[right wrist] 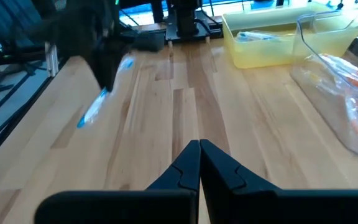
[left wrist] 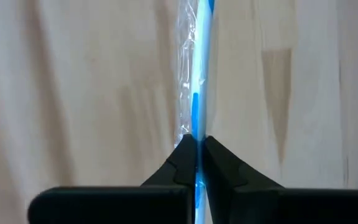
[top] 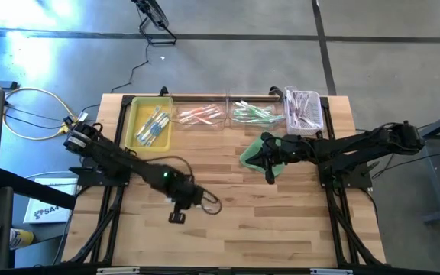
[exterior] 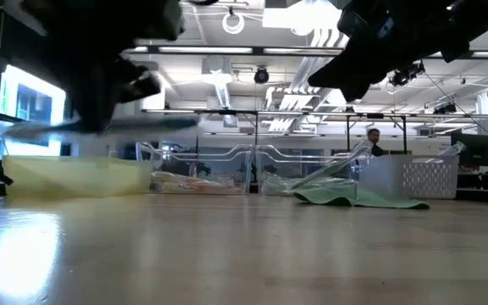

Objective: Pick & Place Toothbrushes
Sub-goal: Put the blue toothbrush into the yellow bin

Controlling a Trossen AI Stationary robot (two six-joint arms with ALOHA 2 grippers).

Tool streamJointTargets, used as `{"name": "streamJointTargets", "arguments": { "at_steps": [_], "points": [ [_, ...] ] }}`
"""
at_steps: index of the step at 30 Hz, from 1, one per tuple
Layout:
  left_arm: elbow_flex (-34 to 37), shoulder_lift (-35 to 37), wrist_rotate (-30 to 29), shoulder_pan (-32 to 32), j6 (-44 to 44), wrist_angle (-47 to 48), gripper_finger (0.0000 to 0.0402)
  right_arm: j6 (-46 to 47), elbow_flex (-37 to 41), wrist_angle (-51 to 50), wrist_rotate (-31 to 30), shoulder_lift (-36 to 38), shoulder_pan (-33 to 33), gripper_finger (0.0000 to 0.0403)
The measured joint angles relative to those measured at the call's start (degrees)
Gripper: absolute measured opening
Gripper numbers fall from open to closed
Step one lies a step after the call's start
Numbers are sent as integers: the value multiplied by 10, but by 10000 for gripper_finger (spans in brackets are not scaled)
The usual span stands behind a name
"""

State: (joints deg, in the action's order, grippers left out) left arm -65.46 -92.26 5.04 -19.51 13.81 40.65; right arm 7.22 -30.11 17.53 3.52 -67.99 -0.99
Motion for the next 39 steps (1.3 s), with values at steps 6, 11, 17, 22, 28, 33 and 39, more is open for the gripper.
{"name": "streamJointTargets", "arguments": {
  "at_steps": [6,11,17,22,28,33,39],
  "points": [
    [-105,1,-46,56,-70,98,6,-16,0,-5,-1,0,0,2],
    [-174,1,-93,90,-133,160,15,-17,0,-5,-1,0,0,2],
    [-195,13,-134,126,-170,217,16,-17,0,-6,-1,0,0,2],
    [-135,51,-146,149,-149,237,5,-27,0,-7,-1,0,0,2],
    [-20,137,-147,140,-60,215,8,-37,0,-1,-4,0,0,2],
    [60,239,-177,125,21,201,8,-58,0,10,-4,0,0,2],
    [145,381,-255,124,90,204,8,-60,0,24,-4,0,0,2]
  ]
}}
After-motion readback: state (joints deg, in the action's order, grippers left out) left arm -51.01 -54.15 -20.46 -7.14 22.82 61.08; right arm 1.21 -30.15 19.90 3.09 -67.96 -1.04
